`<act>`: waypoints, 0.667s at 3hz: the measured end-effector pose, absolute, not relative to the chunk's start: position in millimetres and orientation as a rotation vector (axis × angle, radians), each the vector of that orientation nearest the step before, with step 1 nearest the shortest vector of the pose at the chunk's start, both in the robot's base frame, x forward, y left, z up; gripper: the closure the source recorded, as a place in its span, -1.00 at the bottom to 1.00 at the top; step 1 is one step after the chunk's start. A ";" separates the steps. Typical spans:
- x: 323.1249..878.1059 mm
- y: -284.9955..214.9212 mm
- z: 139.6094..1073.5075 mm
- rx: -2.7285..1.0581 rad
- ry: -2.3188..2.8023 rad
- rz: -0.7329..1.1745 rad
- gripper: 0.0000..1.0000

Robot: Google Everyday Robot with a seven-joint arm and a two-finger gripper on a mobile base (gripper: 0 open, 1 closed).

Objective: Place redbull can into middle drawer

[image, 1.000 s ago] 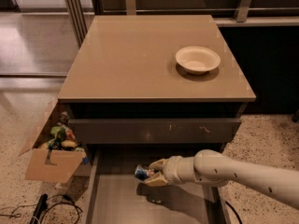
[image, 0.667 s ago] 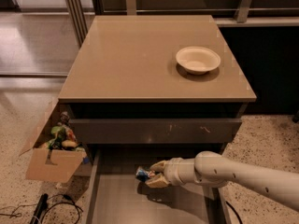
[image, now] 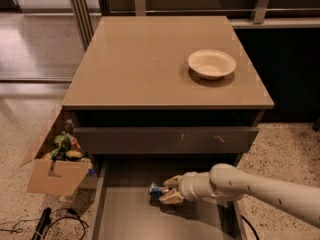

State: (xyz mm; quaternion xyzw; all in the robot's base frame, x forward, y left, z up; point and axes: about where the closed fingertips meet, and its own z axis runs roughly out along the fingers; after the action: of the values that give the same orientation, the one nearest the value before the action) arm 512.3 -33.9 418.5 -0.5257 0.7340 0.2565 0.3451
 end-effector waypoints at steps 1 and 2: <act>514.9 -46.7 388.5 -1.370 1.938 0.683 1.00; 515.1 -46.7 386.5 -1.373 1.940 0.684 1.00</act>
Offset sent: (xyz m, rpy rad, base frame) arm 0.0055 -0.0208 -0.0398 -0.0205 0.0424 -0.0042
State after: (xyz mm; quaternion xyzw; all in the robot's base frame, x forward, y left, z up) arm 515.1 -46.7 386.5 -0.5243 0.7411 0.2611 0.3282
